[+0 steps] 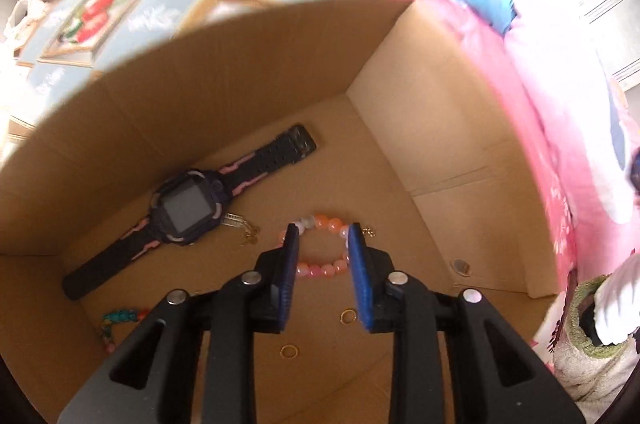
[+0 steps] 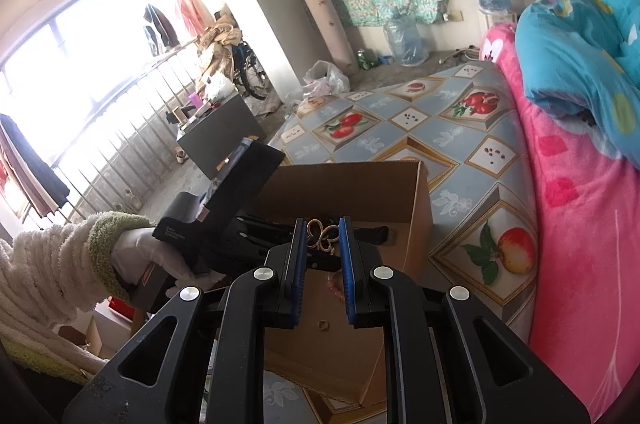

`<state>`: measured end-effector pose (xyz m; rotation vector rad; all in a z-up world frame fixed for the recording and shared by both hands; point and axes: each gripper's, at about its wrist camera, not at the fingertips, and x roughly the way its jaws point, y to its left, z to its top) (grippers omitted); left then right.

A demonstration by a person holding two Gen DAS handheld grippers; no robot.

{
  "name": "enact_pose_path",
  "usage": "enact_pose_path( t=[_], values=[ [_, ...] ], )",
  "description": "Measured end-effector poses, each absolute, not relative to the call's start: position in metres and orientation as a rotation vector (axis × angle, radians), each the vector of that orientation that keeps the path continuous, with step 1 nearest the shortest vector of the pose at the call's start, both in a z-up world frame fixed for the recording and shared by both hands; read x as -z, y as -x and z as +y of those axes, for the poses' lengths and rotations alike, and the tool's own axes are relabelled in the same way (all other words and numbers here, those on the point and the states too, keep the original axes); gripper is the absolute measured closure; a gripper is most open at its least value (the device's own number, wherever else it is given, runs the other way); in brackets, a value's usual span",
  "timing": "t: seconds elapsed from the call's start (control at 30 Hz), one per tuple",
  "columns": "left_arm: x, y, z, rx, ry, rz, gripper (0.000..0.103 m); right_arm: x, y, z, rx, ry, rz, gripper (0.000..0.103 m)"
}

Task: Organize jewelry

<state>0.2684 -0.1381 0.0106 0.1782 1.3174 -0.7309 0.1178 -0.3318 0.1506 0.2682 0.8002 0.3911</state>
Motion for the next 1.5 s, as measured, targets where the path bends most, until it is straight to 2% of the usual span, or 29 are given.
enact_pose_path(
  t=[0.17,0.43,0.67,0.93,1.07,1.23,1.43,1.5],
  values=[
    [-0.053,-0.254,-0.097,0.727,-0.089,1.188,0.072,-0.144,-0.138,-0.311,-0.456,-0.256,0.912,0.089],
    [-0.119,-0.194,-0.005,0.632,0.054,0.888,0.046,-0.106,-0.183,-0.249,-0.548,-0.116,1.184,0.089],
    [-0.123,-0.154,0.067,0.498,0.166,0.797,0.040,-0.053,-0.207,-0.213,-0.519,-0.001,1.411,0.089],
    [-0.096,-0.135,0.096,0.450,0.226,0.827,0.039,-0.029,-0.220,-0.199,-0.484,0.022,1.485,0.088],
    [-0.089,-0.134,0.091,0.448,0.230,0.832,0.039,-0.031,-0.219,-0.196,-0.476,0.022,1.469,0.087],
    [-0.083,-0.138,0.088,0.447,0.240,0.842,0.037,-0.062,-0.210,-0.208,-0.471,-0.027,1.363,0.084],
    [-0.071,-0.144,0.088,0.425,0.261,0.876,0.033,-0.133,-0.166,-0.253,-0.384,-0.130,1.077,0.070],
    [-0.065,-0.147,0.088,0.410,0.275,0.897,0.033,-0.152,-0.142,-0.274,-0.304,-0.208,0.892,0.063]
  ],
)
